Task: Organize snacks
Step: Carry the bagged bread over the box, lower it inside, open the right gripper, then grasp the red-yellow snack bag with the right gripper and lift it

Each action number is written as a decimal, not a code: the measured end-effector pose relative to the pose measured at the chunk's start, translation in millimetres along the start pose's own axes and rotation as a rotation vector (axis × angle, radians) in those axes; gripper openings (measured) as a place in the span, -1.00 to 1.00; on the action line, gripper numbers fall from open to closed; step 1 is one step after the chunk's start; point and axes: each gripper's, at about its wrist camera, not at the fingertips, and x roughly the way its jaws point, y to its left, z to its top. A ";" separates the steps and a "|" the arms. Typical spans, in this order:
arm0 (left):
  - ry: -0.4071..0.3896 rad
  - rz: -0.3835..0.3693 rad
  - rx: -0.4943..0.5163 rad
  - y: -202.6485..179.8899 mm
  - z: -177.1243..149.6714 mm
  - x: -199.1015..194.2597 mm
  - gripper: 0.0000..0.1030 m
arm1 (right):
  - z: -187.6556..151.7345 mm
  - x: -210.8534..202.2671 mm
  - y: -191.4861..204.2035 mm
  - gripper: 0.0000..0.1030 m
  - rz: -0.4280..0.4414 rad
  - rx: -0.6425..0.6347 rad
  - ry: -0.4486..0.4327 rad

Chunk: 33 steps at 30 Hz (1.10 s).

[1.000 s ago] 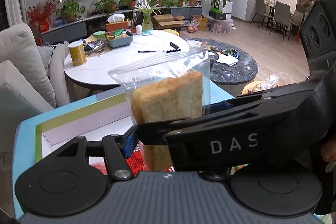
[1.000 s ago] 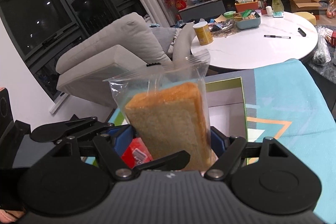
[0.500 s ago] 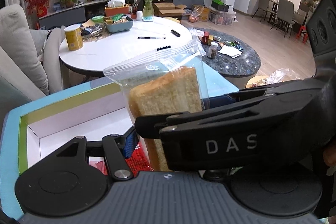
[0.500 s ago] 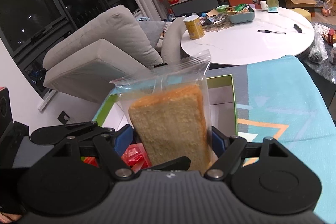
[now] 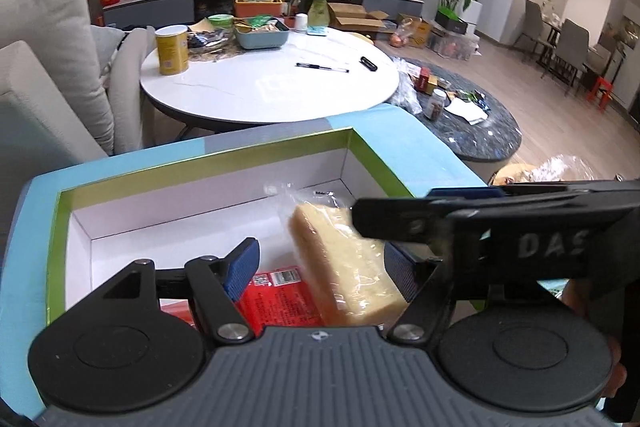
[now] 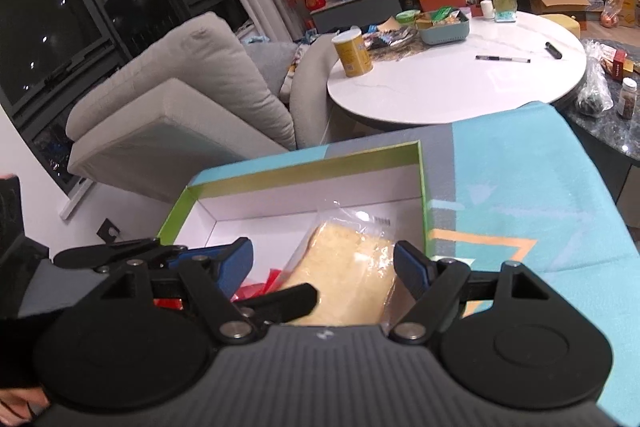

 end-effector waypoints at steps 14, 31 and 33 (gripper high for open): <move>-0.015 -0.006 -0.014 -4.7 -10.8 -23.4 0.33 | -11.9 -30.6 2.8 0.46 -0.009 0.000 -0.033; -0.051 0.003 0.020 -18.8 -41.0 -76.9 0.35 | -39.4 -76.7 18.6 0.46 0.032 -0.036 -0.073; -0.046 -0.001 0.028 -22.1 -47.5 -80.2 0.35 | -47.0 -81.8 15.1 0.46 0.030 -0.012 -0.076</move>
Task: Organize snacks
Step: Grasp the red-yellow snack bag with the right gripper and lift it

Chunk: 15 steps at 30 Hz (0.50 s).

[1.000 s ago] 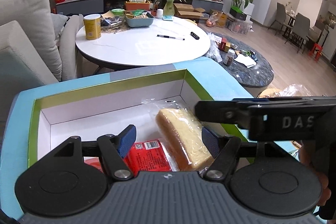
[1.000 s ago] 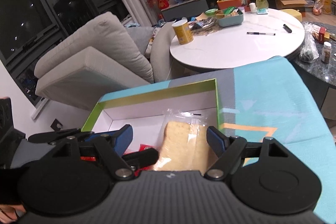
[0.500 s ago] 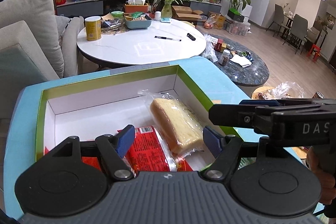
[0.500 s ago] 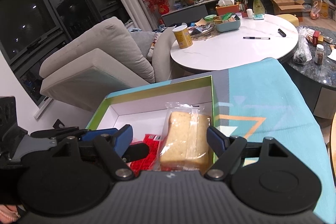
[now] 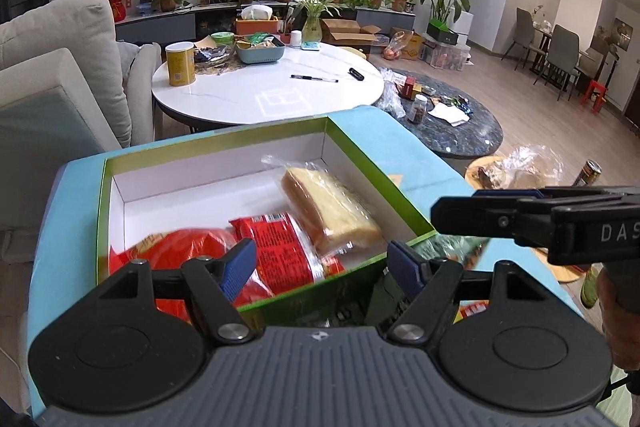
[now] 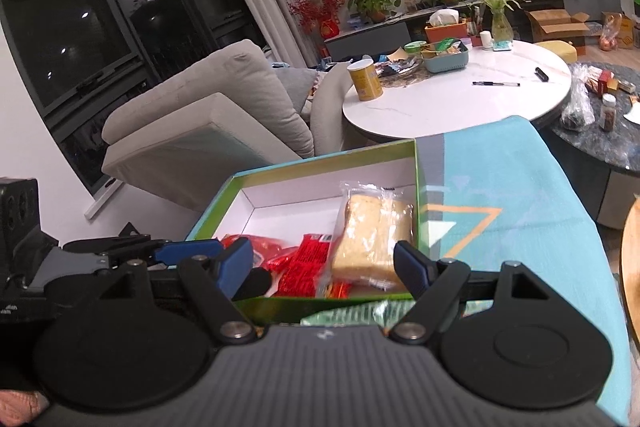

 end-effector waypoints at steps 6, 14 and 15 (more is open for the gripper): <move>0.051 -0.034 0.028 -13.2 -17.9 3.8 0.35 | -26.7 -11.9 -11.1 0.46 -0.034 0.051 0.026; 0.096 -0.074 0.097 -38.1 -35.7 5.4 0.35 | -58.5 -27.2 -37.0 0.46 -0.091 0.158 0.057; 0.102 -0.078 0.108 -42.0 -36.8 6.3 0.35 | -61.9 -29.1 -41.3 0.46 -0.098 0.176 0.059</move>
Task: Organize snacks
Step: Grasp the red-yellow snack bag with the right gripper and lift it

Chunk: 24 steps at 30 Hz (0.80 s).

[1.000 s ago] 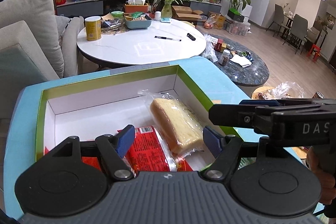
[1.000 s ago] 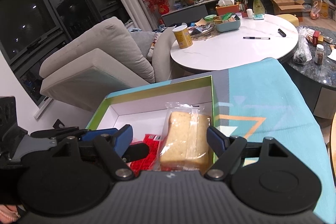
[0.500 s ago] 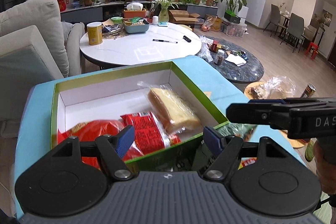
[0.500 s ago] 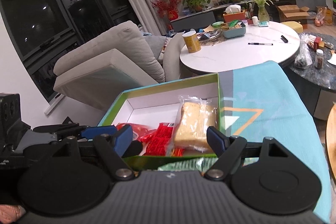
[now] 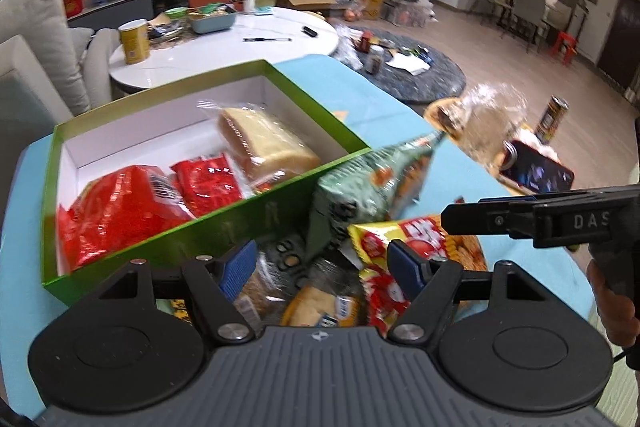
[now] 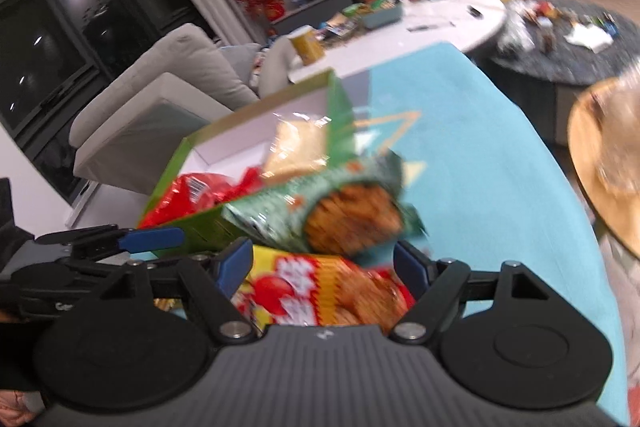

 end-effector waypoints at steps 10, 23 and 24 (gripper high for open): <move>0.041 -0.030 0.116 -32.9 -8.9 4.7 0.44 | -20.6 -6.2 -24.2 0.48 -0.022 0.054 0.033; 0.097 -0.030 0.140 -46.3 -10.3 27.9 0.47 | -29.8 4.0 -40.1 0.59 0.007 0.101 0.072; 0.098 -0.031 0.140 -46.4 -10.3 28.3 0.47 | -29.4 4.4 -40.7 0.59 0.012 0.105 0.073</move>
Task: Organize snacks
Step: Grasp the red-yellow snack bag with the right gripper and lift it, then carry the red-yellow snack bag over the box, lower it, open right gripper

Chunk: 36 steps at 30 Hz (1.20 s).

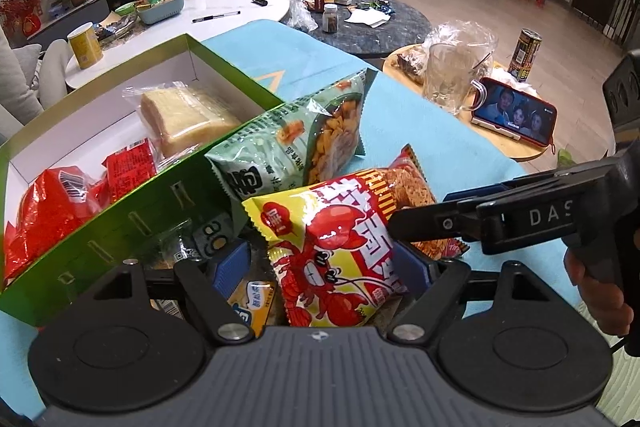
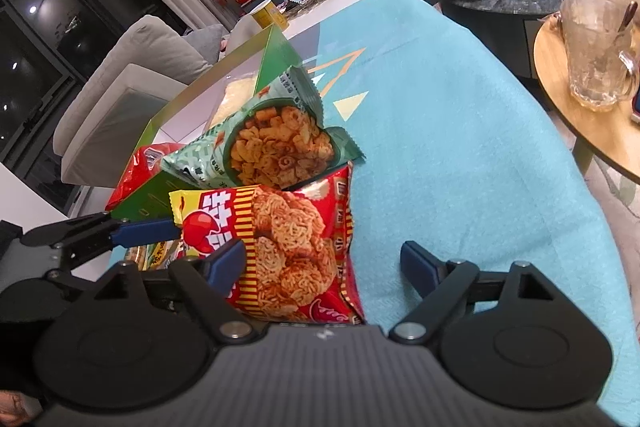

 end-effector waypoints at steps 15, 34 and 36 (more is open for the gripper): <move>0.005 -0.017 -0.011 5.4 -2.9 7.0 0.59 | 1.8 5.7 5.9 0.59 0.045 0.022 0.013; -0.167 0.022 0.029 7.5 13.3 -51.8 0.15 | 22.1 -22.6 62.3 0.34 0.069 -0.147 -0.100; -0.191 0.041 0.023 14.4 17.4 -58.8 0.15 | 29.2 -21.9 69.5 0.34 0.083 -0.163 -0.112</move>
